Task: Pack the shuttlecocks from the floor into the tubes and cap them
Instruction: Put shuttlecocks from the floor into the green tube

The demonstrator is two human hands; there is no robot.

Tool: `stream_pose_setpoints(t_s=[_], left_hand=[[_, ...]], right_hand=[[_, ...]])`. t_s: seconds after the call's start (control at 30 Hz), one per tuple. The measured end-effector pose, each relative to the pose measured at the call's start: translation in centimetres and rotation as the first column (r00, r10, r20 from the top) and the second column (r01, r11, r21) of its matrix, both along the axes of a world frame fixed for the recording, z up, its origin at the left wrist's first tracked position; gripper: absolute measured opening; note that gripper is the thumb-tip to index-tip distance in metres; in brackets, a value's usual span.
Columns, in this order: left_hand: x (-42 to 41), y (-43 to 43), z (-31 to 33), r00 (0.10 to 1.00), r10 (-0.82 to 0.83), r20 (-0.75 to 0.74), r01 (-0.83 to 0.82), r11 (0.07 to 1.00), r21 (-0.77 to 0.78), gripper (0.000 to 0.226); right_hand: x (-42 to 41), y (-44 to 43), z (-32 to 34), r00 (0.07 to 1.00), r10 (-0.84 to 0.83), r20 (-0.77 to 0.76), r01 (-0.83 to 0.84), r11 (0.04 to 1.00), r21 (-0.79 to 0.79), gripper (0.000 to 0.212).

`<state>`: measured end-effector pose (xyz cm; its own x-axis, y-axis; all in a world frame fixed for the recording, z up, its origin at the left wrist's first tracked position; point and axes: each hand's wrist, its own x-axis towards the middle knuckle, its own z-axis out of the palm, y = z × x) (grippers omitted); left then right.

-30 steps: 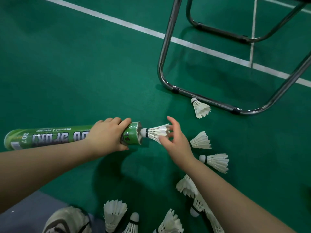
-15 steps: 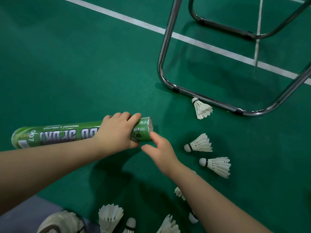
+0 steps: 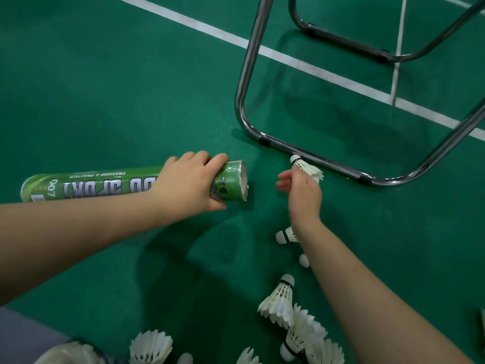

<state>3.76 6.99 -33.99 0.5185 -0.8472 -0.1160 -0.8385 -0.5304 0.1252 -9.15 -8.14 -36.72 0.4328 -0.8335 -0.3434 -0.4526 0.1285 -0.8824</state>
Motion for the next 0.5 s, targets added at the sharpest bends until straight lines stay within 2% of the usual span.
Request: stream_pose_setpoints(t_s=[0.1,0.17,0.33,0.43,0.5], left_hand=[[-0.1,-0.1,-0.1,1.0,0.006,-0.001,-0.006,1.0,0.009,0.087],[-0.4,-0.2,-0.1,1.0,-0.002,-0.005,0.002,1.0,0.028,0.088],[-0.6,-0.5,0.2,1.0,0.014,-0.016,-0.014,1.0,0.002,0.089],[-0.5,-0.5,0.3,0.999,0.027,-0.032,-0.028,1.0,-0.013,0.089],[-0.5,-0.5,0.4,0.999,0.025,-0.043,-0.025,1.0,-0.007,0.09]], right_hand=[[-0.5,-2.7,-1.3,0.979,-0.01,-0.204,0.024,0.998,0.064,0.019],[-0.2,-3.6,-2.2,0.959,-0.027,-0.283,0.045,0.997,0.059,0.024],[1.1,-4.6,-2.9,0.923,-0.091,-0.374,0.083,0.996,-0.038,0.025],[1.1,-5.0,-3.4,0.893,-0.027,-0.45,0.013,0.999,-0.033,0.033],[0.9,-5.2,-3.7,0.905,0.023,-0.425,-0.03,0.999,-0.011,0.038]])
